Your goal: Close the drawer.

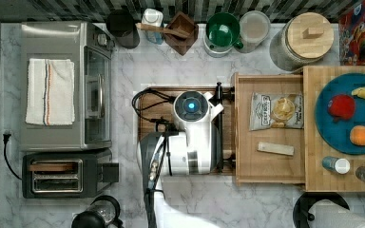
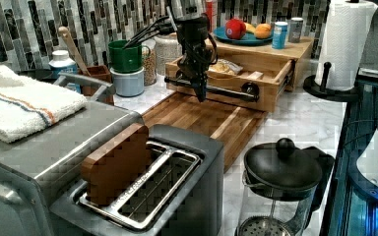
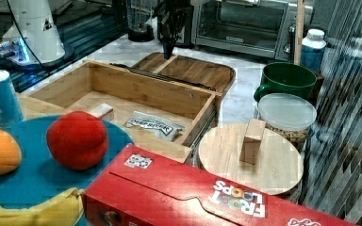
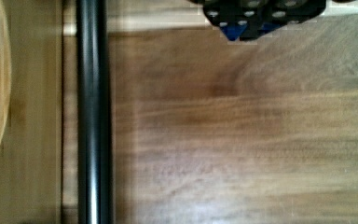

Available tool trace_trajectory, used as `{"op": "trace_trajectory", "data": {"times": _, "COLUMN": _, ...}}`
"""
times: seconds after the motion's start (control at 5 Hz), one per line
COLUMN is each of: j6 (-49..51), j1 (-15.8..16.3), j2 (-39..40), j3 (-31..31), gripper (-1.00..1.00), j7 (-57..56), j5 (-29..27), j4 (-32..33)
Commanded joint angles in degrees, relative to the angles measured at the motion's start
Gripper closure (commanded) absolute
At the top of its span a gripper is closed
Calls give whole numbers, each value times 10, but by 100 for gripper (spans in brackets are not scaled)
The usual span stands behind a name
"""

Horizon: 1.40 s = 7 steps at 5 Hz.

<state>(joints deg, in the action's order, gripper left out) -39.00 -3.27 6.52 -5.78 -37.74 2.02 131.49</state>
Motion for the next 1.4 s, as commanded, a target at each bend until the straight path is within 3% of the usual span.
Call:
{"op": "trace_trajectory", "data": {"times": 0.2, "j6": -42, "j1": -27, "j2": 43, "j3": 38, "gripper": 100, "j7": -120, "j5": 23, "j4": -56}}
{"op": "trace_trajectory", "data": {"times": 0.6, "j6": -37, "j1": -32, "j2": 42, "j3": 80, "gripper": 100, "j7": -186, "j5": 42, "j4": -59}}
{"op": "trace_trajectory", "data": {"times": 1.0, "j6": -61, "j1": -68, "j2": 46, "j3": 98, "gripper": 100, "j7": -250, "j5": 55, "j4": -60}}
{"op": "trace_trajectory", "data": {"times": 1.4, "j6": -19, "j1": -126, "j2": 79, "j3": 117, "gripper": 100, "j7": -353, "j5": 22, "j4": -125}}
